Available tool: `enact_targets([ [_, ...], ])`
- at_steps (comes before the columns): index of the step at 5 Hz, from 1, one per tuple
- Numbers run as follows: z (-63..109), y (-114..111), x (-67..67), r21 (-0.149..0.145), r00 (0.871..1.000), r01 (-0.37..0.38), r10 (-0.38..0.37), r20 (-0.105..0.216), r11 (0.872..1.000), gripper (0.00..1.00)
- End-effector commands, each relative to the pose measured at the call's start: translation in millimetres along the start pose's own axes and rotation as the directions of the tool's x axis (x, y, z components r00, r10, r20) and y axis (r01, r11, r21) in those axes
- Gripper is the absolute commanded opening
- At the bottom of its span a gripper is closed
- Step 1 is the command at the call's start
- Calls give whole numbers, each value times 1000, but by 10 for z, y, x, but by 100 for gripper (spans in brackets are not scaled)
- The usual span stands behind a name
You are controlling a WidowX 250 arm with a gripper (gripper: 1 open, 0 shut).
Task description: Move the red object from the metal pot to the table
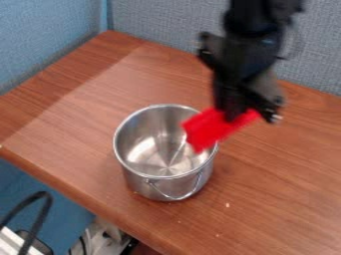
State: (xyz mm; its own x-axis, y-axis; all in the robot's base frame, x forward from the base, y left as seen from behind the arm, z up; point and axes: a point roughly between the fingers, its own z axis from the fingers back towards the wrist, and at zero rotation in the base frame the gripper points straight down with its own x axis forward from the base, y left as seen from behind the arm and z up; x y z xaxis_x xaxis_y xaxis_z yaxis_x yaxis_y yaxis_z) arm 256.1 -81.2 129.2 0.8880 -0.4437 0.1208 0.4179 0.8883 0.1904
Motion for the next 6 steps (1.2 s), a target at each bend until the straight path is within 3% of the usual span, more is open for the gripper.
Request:
enact_targets([
  [1,59,-143,243,33,998,-26,24,51,999,0],
  [4,-125,-416,183,51,998,-27,24,60,998,0],
  [6,-318,-494,124,33,996,-52,49,72,998,0],
])
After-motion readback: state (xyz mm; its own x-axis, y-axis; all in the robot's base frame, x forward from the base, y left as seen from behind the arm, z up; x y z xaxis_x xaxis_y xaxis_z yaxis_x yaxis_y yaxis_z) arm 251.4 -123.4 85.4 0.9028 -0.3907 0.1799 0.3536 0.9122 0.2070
